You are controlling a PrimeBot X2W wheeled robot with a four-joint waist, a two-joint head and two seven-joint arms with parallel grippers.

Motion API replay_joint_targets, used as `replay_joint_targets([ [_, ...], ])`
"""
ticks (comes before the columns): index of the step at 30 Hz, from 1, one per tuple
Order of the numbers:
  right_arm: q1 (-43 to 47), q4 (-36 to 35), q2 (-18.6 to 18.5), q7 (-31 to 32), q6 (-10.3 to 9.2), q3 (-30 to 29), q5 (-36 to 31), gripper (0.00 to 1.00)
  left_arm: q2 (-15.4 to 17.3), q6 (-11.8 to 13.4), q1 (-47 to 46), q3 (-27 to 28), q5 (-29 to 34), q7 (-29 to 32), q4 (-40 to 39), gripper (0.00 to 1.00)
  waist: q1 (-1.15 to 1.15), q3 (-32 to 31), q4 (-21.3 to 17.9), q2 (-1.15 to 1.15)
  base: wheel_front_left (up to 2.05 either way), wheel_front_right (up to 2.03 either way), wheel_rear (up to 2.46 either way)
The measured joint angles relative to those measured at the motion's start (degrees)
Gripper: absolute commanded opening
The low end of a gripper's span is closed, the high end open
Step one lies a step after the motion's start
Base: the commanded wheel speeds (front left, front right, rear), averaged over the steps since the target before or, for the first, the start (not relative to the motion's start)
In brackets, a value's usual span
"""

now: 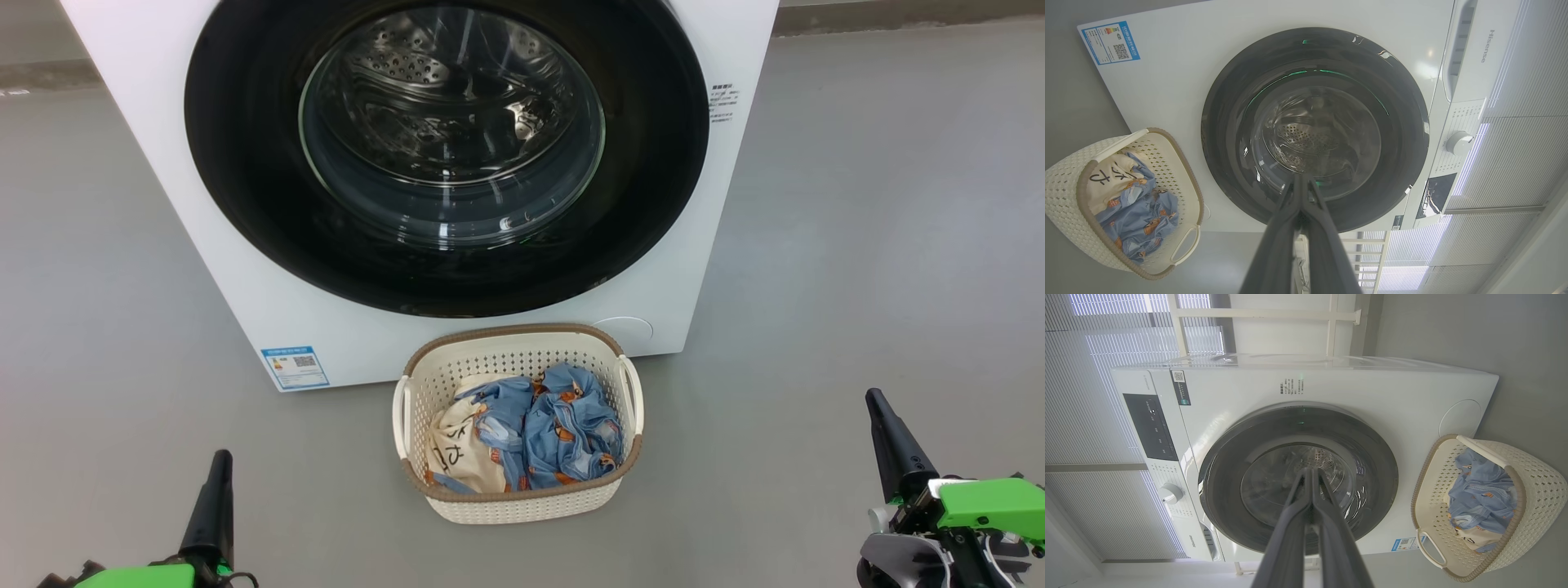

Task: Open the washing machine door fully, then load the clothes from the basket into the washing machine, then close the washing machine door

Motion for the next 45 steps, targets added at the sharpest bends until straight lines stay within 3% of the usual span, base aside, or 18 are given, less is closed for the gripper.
replay_joint_targets([
  [45,0.0,0.0,0.0,0.0,0.0,0.0,0.0,0.0,0.0,0.0,0.0,0.0,0.0,0.0,0.0,0.0,0.0,0.0,0.0,0.0,0.0,0.0,0.0],
])
